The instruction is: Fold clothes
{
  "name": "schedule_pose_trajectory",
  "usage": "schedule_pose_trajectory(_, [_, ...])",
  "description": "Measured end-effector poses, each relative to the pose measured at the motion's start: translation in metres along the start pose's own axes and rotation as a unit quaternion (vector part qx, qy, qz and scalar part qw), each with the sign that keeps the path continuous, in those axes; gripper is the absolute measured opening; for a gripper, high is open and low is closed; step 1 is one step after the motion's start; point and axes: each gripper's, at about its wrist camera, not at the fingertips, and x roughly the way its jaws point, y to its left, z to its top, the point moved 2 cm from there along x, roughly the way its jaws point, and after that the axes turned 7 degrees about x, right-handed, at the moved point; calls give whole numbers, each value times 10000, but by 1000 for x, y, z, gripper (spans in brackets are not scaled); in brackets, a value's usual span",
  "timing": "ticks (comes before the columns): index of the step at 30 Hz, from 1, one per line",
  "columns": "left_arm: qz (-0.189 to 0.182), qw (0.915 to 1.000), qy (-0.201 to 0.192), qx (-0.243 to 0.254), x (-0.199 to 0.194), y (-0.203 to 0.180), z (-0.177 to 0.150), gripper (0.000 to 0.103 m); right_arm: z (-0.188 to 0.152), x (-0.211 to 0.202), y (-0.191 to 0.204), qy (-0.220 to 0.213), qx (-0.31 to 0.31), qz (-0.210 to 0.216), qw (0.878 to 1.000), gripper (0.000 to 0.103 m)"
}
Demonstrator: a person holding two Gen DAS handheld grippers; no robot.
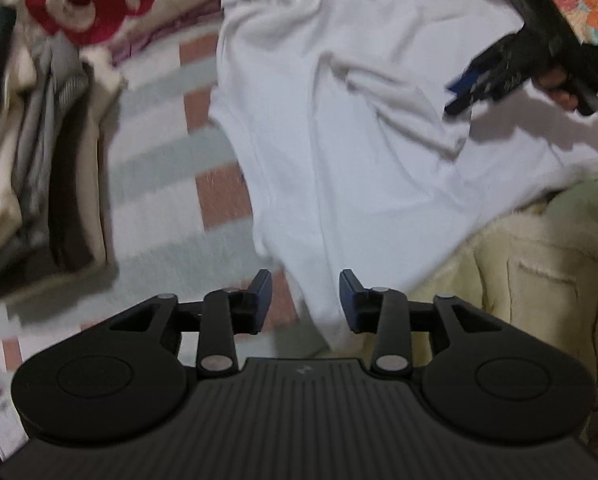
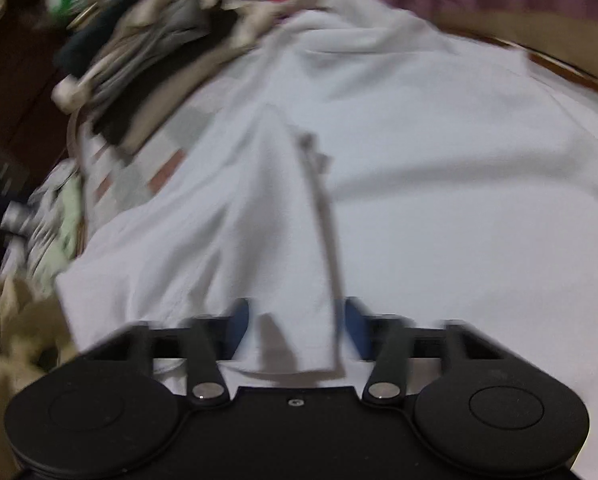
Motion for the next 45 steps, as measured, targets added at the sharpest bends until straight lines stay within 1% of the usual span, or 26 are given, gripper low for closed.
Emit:
schedule_pose_trajectory(1, [-115, 9998, -101, 117, 6, 1, 8, 43, 4, 0, 2, 15, -135, -141, 9998, 4])
schedule_pose_trajectory(3, [-289, 9985, -219, 404, 25, 1, 27, 44, 27, -12, 12, -357, -590, -598, 9958, 4])
schedule_pose_trajectory(5, [-344, 9972, -415, 520, 49, 4, 48, 46, 53, -27, 24, -791, -1161, -948, 9855, 4])
schedule_pose_trajectory(6, [-384, 9968, -545, 441, 61, 7, 56, 48, 67, -33, 34, -988, -1534, -1146, 9765, 4])
schedule_pose_trajectory(9, [-506, 9945, -882, -241, 104, 26, 82, 50, 108, -45, 56, -1614, -2387, -1765, 9412, 6])
schedule_pose_trajectory(10, [-496, 9933, -945, -441, 117, 31, 88, 50, 121, -48, 63, -1826, -2623, -1973, 9268, 14])
schedule_pose_trajectory(11, [-475, 9919, -997, -634, 131, 35, 94, 50, 131, -51, 63, -2052, -2581, -2110, 9202, 23])
schedule_pose_trajectory(12, [-466, 9907, -991, -804, 143, 36, 97, 50, 141, -53, 64, -2276, -2536, -2244, 9130, 55])
schedule_pose_trajectory(13, [-466, 9892, -963, -1005, 154, 37, 99, 50, 137, -56, 54, -2266, -2191, -2136, 9247, 67])
schedule_pose_trajectory(16, [-692, 9819, -1030, -1434, 171, 37, 97, 50, 123, -64, 25, -2211, -1134, -1789, 9520, 67])
schedule_pose_trajectory(18, [-862, 9768, -1065, -1646, 178, 37, 95, 51, 113, -69, 5, -2158, -420, -1544, 9632, 67])
schedule_pose_trajectory(20, [-1063, 9708, -1087, -1855, 180, 38, 92, 51, 81, -60, -7, -1654, -18, -1019, 9809, 67])
schedule_pose_trajectory(21, [-1145, 9687, -1082, -1919, 180, 38, 92, 52, 65, -56, -14, -1396, 183, -753, 9872, 67])
schedule_pose_trajectory(23, [-1315, 9644, -1030, -2051, 178, 38, 87, 55, 29, -45, -23, -935, 787, -149, 9924, 67])
schedule_pose_trajectory(25, [-1522, 9579, -950, -2239, 176, 38, 80, 58, -5, -28, -22, -503, 1454, 545, 9866, 67])
schedule_pose_trajectory(27, [-1779, 9480, -833, -2504, 175, 38, 69, 58, -33, -16, -17, -192, 1940, 1043, 9753, 67])
schedule_pose_trajectory(29, [-1964, 9409, -668, -2679, 172, 37, 58, 58, -54, -6, -6, 77, 2277, 1401, 9636, 67])
schedule_pose_trajectory(30, [-1979, 9408, -610, -2682, 168, 36, 52, 58, -65, 0, -1, 211, 2443, 1579, 9565, 67])
schedule_pose_trajectory(32, [-1985, 9420, -503, -2660, 159, 32, 39, 58, -73, 13, 12, 412, 2662, 1792, 9462, 67])
schedule_pose_trajectory(34, [-2111, 9371, -325, -2759, 152, 30, 24, 58, -81, 25, 24, 626, 2821, 1997, 9363, 67])
schedule_pose_trajectory(37, [-2316, 9272, -23, -2944, 143, 27, 0, 62, -86, 32, 39, 783, 2870, 2261, 9276, 68])
schedule_pose_trajectory(39, [-2423, 9224, 186, -3001, 138, 26, -13, 62, -84, 35, 46, 737, 2877, 2320, 9263, 68])
schedule_pose_trajectory(41, [-2547, 9183, 249, -3022, 131, 25, -24, 62, -77, 37, 51, 609, 2804, 2434, 9265, 68])
schedule_pose_trajectory(42, [-2668, 9133, 228, -3068, 127, 24, -29, 62, -72, 39, 52, 512, 2762, 2511, 9263, 68])
schedule_pose_trajectory(44, [-2924, 8995, 188, -3242, 127, 22, -39, 62, -67, 46, 55, 410, 2664, 2692, 9246, 61])
schedule_pose_trajectory(45, [-3050, 8920, 169, -3331, 127, 22, -44, 62, -64, 51, 56, 420, 2645, 2735, 9238, 43])
